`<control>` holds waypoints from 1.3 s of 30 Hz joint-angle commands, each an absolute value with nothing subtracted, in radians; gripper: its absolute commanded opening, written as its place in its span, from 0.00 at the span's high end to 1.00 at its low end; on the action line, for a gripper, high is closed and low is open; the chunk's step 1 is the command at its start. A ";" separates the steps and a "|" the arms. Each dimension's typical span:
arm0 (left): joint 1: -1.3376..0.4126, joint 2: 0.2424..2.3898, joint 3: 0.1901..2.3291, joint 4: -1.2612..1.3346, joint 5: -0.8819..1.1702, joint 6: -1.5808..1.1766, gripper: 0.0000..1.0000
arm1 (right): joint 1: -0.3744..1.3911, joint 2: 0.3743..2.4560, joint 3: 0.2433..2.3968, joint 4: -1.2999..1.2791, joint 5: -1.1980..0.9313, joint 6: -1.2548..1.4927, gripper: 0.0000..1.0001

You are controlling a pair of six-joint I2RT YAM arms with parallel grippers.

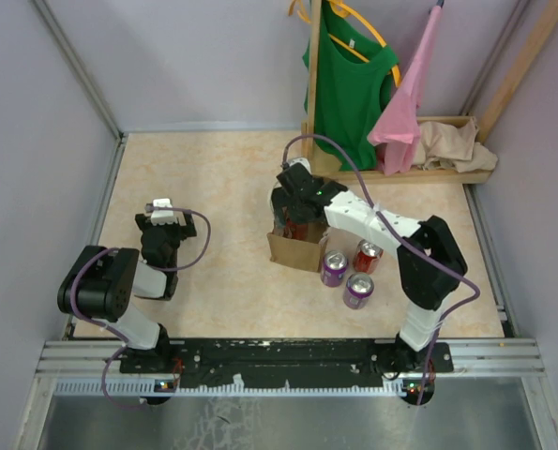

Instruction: Take the beverage out of the canvas bag

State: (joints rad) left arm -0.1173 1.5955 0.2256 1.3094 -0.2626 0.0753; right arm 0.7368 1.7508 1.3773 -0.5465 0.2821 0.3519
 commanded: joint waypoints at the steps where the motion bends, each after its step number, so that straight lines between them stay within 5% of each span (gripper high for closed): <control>1: -0.117 1.603 0.219 1.347 -0.268 0.066 0.00 | 0.717 1.778 1.373 -0.489 0.276 0.373 0.08; 11: -0.117 1.603 0.219 1.347 -0.268 0.064 0.00 | 0.710 1.815 1.379 -0.465 0.289 0.373 0.29; 13: -0.117 1.603 0.219 1.347 -0.268 0.065 0.00 | 0.710 1.822 1.383 -0.466 0.289 0.371 0.41; 18: -0.117 1.603 0.219 1.347 -0.268 0.065 0.00 | 0.710 1.823 1.385 -0.483 0.302 0.374 0.96; 19: -0.118 1.603 0.219 1.347 -0.268 0.066 0.00 | 0.710 1.819 1.385 -0.489 0.307 0.374 1.00; 39: -0.117 1.603 0.219 1.347 -0.268 0.065 0.00 | 0.849 1.415 1.568 -0.624 0.472 0.230 1.00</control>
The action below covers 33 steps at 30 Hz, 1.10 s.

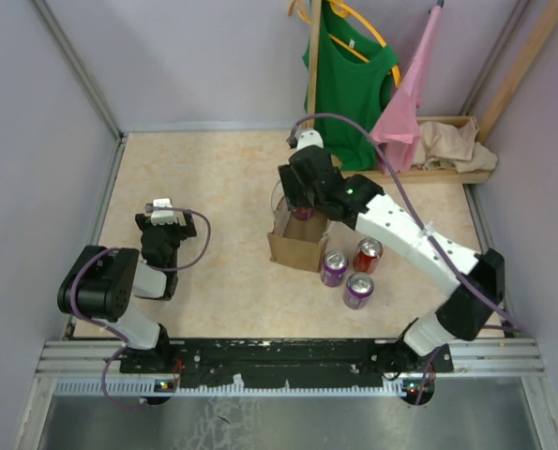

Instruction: Take the beverage out of the canvas bag

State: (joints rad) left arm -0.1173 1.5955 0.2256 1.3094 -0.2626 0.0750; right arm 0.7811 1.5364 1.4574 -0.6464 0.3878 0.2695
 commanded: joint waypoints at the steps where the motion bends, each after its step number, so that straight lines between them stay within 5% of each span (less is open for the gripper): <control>1: -0.118 1.604 0.219 1.346 -0.269 0.066 0.00 | 0.863 1.403 1.581 -0.639 0.474 0.232 1.00; 14: -0.117 1.603 0.219 1.347 -0.269 0.066 0.00 | 1.217 1.318 1.652 -0.927 0.621 0.320 1.00; 33: -0.118 1.603 0.220 1.347 -0.268 0.066 0.00 | 1.224 1.164 1.011 -0.759 0.451 0.609 1.00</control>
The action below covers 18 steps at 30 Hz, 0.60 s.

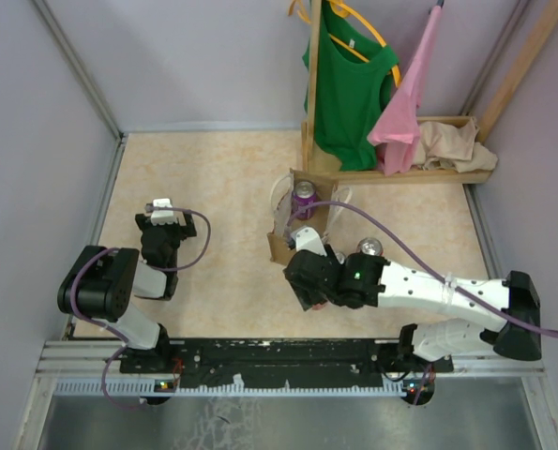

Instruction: Take the beverage out of the canvas bag

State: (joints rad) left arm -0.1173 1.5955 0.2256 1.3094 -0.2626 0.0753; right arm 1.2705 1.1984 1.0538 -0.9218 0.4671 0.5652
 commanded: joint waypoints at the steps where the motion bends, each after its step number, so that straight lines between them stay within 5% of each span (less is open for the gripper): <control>1: -0.117 1.603 0.219 1.347 -0.268 0.066 0.00 | 1.204 1.162 0.984 -0.736 0.431 0.610 1.00; 14: -0.117 1.603 0.219 1.347 -0.268 0.066 0.00 | 1.150 1.173 0.852 -0.646 0.371 0.645 0.96; 16: -0.118 1.603 0.219 1.347 -0.268 0.065 0.00 | 1.149 1.179 0.844 -0.646 0.358 0.654 0.91; 18: -0.117 1.603 0.219 1.346 -0.268 0.065 0.00 | 1.150 1.184 0.840 -0.651 0.344 0.666 0.70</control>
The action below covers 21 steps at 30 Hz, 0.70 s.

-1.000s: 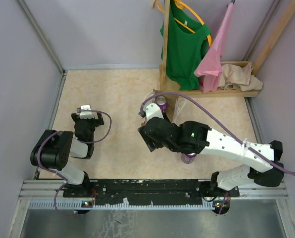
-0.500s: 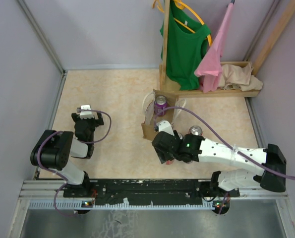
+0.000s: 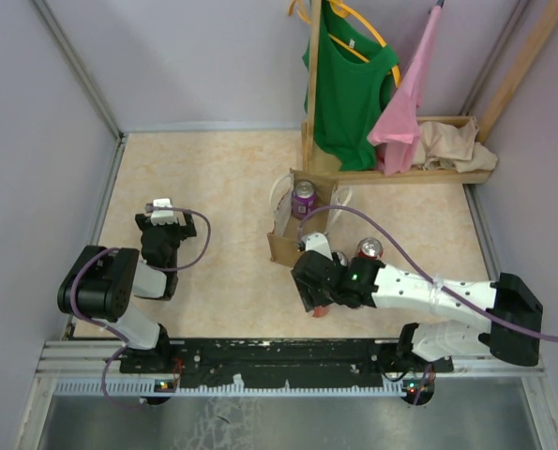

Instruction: Take the beverage out of the canvas bag

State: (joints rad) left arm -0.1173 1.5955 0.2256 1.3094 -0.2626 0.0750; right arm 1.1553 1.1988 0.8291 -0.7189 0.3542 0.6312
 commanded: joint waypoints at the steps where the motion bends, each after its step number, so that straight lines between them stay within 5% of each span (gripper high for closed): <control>1: -0.117 1.603 0.219 1.347 -0.268 0.065 0.00 | 1.150 1.187 0.838 -0.655 0.339 0.672 0.57; 4: -0.118 1.603 0.219 1.347 -0.268 0.064 0.00 | 1.149 1.190 0.836 -0.676 0.343 0.691 0.15; 7: -0.117 1.603 0.219 1.347 -0.268 0.065 0.00 | 1.150 1.186 0.847 -0.709 0.358 0.699 0.01; 21: -0.118 1.603 0.219 1.347 -0.268 0.065 0.00 | 1.149 1.202 1.258 -0.769 0.504 0.412 0.07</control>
State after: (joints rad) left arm -0.1173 1.5955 0.2256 1.3094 -0.2626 0.0753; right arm 1.1553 1.2003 1.1049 -0.8059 0.4046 0.5484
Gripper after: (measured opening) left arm 0.998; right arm 0.945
